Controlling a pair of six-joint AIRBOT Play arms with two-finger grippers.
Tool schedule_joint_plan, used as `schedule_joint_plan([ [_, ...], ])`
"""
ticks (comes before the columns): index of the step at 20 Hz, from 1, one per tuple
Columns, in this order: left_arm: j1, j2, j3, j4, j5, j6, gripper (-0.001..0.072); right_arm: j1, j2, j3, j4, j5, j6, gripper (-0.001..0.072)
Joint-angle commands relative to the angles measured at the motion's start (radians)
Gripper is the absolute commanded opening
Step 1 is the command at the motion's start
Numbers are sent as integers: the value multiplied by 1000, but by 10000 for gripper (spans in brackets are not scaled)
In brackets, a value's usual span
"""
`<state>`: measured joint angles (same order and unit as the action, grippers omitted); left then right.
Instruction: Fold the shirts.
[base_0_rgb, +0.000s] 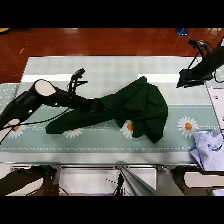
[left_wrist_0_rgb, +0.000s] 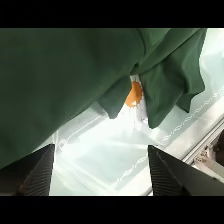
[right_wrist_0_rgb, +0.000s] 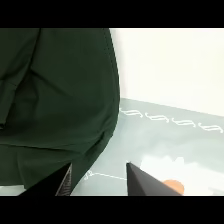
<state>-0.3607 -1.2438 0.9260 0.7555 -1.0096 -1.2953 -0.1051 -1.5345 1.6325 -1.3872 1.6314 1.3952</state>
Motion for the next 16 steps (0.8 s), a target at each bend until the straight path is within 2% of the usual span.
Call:
schedule_joint_plan([
  [1, -35, -62, 84, 10, 23, 0, 669, -12, 1, -27, 44, -64, -8, 432],
  [3, -58, -100, 185, 73, 23, -11, 669, -11, 1, -27, 51, -91, -9, 432],
  [4, -74, -126, 242, 141, 17, -49, 669, -12, 1, -27, 50, -98, -9, 432],
  [7, -126, -234, 411, 292, -104, -117, 670, -11, 1, -27, 51, -106, -9, 432],
  [9, -159, -306, 498, 305, -163, -137, 670, -11, 1, -27, 51, -106, -9, 432],
  [13, -228, -415, 614, 317, -182, -159, 670, -11, 1, -27, 55, -106, -9, 431],
  [16, -258, -468, 659, 434, -210, -204, 670, -12, 1, -27, 61, -106, -9, 431],
])
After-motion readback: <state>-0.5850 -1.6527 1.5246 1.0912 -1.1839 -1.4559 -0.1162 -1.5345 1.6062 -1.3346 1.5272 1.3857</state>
